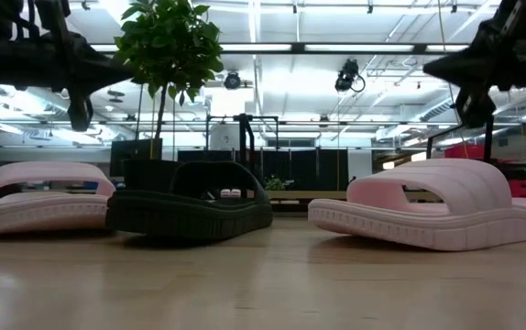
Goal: Pick and place slides into the shelf
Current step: Put the right pink slide on the shelf
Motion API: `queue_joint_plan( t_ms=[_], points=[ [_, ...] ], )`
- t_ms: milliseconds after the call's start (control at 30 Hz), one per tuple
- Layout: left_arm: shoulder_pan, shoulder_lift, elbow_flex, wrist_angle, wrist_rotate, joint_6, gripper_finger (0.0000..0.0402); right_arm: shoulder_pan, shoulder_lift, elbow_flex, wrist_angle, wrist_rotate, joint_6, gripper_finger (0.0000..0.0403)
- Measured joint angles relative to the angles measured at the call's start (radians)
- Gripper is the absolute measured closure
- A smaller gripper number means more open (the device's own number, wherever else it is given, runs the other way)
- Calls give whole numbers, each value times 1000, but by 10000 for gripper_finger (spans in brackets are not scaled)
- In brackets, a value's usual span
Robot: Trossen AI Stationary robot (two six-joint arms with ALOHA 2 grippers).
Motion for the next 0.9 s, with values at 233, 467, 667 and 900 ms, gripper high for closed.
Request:
queue_joint_plan(
  t_ms=[233,467,667,900],
  points=[
    [0,0,0,110,-9,13,393,0,129,150,-42,-2,-73,385],
    [0,1,99,91,-26,107,381,0,355,331,-44,-3,-83,385],
    [0,83,288,-98,-50,264,387,-53,560,498,-86,-6,-51,385],
    [0,261,514,-218,-49,391,375,-192,750,699,-88,-229,-19,385]
  ],
)
